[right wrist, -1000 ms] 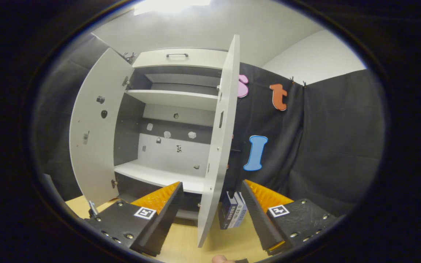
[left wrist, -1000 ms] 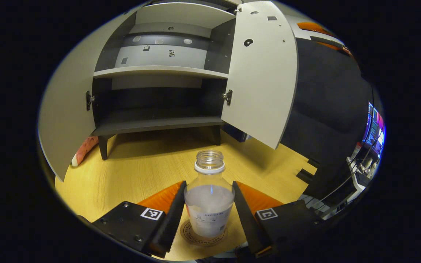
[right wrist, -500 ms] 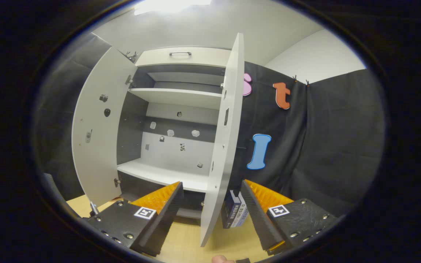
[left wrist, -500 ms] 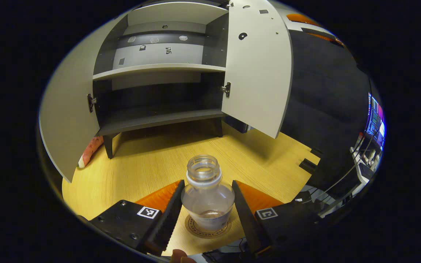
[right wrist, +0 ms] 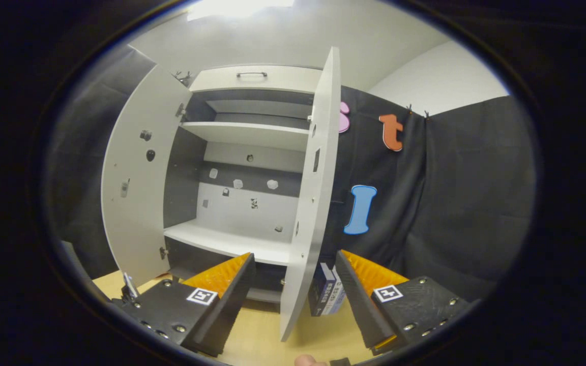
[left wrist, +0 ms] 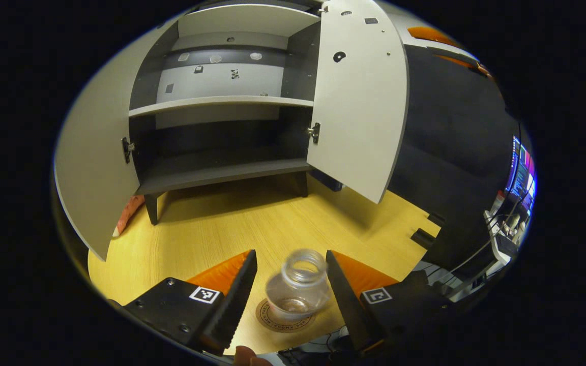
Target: Grasp the bottle in the cabinet with the left hand and place it on the coaster, then close the right door with the right hand and the left door with the left hand.
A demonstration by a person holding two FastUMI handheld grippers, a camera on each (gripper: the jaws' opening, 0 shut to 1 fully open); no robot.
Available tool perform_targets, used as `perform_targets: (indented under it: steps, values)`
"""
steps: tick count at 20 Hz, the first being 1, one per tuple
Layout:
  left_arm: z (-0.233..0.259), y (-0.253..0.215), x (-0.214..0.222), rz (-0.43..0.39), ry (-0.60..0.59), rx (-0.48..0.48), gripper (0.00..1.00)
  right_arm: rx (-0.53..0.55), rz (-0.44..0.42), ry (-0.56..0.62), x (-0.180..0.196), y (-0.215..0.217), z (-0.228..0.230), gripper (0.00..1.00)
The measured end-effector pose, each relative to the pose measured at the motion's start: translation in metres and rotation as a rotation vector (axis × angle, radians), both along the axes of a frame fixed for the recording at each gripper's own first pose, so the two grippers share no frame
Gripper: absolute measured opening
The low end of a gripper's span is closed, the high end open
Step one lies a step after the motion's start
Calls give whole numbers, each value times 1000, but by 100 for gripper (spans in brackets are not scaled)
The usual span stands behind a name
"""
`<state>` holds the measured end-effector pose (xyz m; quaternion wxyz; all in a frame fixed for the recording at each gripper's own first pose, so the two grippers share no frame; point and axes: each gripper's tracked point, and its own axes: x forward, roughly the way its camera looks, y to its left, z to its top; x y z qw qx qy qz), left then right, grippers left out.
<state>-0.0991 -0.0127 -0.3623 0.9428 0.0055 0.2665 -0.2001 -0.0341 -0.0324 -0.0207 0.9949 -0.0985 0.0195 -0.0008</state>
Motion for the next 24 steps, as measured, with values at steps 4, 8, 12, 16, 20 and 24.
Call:
perform_targets:
  steps: [4,8,12,16,20,24]
  values:
    - [26,-2,4,-9,-45,-3,86,6,-8,-11,1,-5,3,96]
    - [58,-5,13,-4,-97,-5,86,15,-22,-17,2,-11,3,96]
    - [104,-5,34,38,-174,-20,86,23,-49,-33,4,-23,6,96]
    - [153,-1,59,92,-238,-27,86,37,-80,-41,10,-40,7,93]
    - [203,12,79,175,-319,-21,86,38,-122,-55,17,-57,10,93]
    - [232,29,84,250,-352,-10,100,17,-153,-66,30,-73,13,96]
